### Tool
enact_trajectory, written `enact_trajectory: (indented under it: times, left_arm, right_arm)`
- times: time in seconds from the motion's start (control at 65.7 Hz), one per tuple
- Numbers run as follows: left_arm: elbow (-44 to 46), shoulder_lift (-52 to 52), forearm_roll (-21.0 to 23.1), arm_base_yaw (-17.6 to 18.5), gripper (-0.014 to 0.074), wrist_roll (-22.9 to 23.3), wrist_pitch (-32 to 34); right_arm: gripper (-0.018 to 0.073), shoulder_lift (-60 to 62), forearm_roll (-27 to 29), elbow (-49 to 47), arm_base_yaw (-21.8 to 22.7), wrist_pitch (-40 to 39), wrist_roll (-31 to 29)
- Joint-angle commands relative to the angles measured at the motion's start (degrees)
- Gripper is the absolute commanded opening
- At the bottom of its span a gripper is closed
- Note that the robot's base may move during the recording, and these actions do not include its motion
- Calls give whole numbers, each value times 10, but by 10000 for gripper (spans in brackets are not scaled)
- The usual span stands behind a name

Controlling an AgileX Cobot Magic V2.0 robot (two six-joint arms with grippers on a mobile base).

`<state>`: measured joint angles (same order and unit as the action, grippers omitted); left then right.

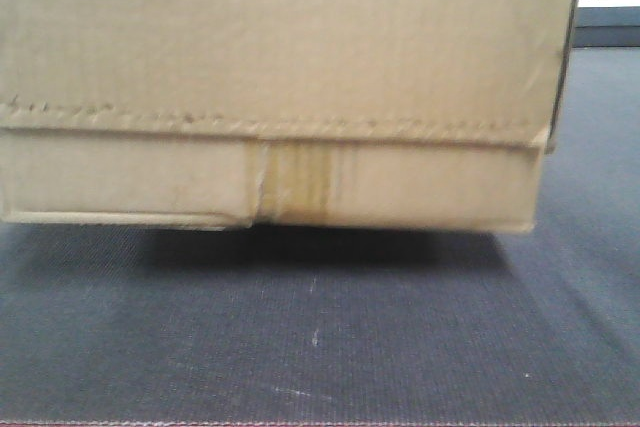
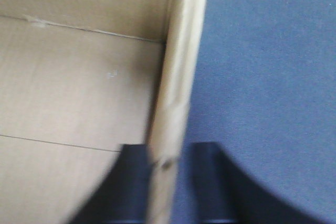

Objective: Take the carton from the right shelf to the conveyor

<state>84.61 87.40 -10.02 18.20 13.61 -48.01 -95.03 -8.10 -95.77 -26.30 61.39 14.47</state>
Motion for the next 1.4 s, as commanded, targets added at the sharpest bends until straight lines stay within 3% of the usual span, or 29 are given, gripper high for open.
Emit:
enact_trajectory:
  times: [0.0,0.091,0.152,0.304,0.411,0.502,0.639,0.685,0.746,0.837,1.02,1.385]
  left_arm:
    - [2,-2,-3,-2,262,0,19]
    - [2,-4,-3,-2,486,0,19]
    - [2,-9,-3,-2,634,0,19]
    - [2,-37,-2,-2,528,0,9]
    - [2,-66,-3,-2,435,0,-5]
    - [2,-94,-9,-2,285,0,-14]
    - [2,-134,-41,-2,-48,0,-45]
    - [-3,-142,-60,-3,-6,0,-52]
    - [-14,-155,-67,-13,18,0,-54]
    - [-59,-179,-55,-56,11,0,-51]
    - [-176,-237,-37,-117,11,-3,4]
    - [-411,-412,-35,-123,11,-3,142]
  right_arm:
    - [328,-3,-19,-1,6,-11,-7]
    - [531,2,-19,-1,6,-11,-7]
    - [578,9,-19,-2,6,-11,-7]
    - [537,42,-19,-2,6,-11,-7]
    - [454,76,-28,-2,6,-7,-7]
    - [312,104,-50,-2,6,0,-7]
    - [-3,138,-86,-1,7,20,-7]
    - [-99,146,-91,-1,13,30,-7]
    - [-69,152,-91,2,24,45,-7]
    - [-70,166,-90,30,46,47,-7]
    - [-70,211,-75,154,82,-8,-7]
    - [-70,387,-54,463,101,-222,-7]
